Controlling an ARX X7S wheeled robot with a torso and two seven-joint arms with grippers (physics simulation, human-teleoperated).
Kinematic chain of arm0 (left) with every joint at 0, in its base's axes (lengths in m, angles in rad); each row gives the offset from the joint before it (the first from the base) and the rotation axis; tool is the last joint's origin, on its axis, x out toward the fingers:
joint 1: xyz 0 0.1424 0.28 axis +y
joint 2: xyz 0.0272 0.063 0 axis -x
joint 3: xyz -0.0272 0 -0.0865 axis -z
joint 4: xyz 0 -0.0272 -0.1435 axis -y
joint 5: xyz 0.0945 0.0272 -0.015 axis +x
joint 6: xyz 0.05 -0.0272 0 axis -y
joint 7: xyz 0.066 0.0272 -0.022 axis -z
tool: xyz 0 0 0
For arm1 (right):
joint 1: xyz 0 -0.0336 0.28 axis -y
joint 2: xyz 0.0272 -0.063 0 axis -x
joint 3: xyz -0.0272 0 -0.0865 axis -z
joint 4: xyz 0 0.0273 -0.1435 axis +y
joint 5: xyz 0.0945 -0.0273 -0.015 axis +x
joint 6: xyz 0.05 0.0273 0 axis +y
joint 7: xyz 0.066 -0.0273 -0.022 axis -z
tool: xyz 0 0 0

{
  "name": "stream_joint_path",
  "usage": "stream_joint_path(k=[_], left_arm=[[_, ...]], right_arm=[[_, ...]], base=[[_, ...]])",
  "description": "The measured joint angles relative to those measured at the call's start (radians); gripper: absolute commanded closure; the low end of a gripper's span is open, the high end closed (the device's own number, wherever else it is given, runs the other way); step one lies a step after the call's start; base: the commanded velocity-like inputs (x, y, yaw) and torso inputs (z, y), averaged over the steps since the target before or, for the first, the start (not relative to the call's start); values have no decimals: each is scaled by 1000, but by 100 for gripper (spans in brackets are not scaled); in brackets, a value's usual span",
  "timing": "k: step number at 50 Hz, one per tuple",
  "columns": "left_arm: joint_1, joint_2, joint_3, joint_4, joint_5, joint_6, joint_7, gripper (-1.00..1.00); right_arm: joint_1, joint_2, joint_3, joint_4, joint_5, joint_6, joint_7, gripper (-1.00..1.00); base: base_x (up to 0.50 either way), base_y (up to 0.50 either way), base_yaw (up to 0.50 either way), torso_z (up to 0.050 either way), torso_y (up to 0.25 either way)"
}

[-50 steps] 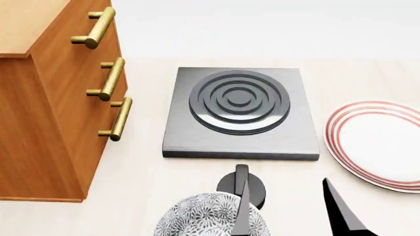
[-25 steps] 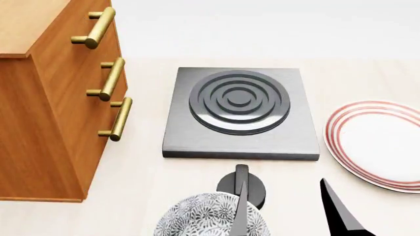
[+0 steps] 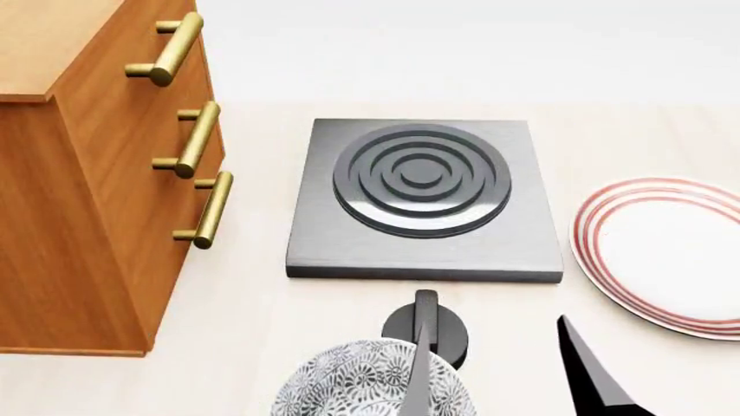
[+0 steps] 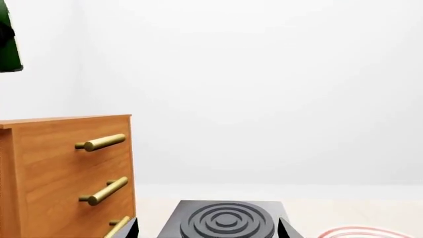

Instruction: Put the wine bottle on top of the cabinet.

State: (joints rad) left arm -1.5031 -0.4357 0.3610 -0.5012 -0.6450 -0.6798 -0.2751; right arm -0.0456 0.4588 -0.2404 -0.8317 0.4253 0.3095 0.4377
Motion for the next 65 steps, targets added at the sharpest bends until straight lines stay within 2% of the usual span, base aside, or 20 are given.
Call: stream_joint_path(k=[24,65], left_arm=[[68,-9,-42,-2,-58,-45,-19,100],[188,-17,-63,47,-41,0,13,100]], right_arm=[[3,2,-15,8,-2,-4,4,-100],[8,6,-46,24,-13,-8,9,-100]], base=[[0,0,0,0,1],[-1,0,1,0,0]])
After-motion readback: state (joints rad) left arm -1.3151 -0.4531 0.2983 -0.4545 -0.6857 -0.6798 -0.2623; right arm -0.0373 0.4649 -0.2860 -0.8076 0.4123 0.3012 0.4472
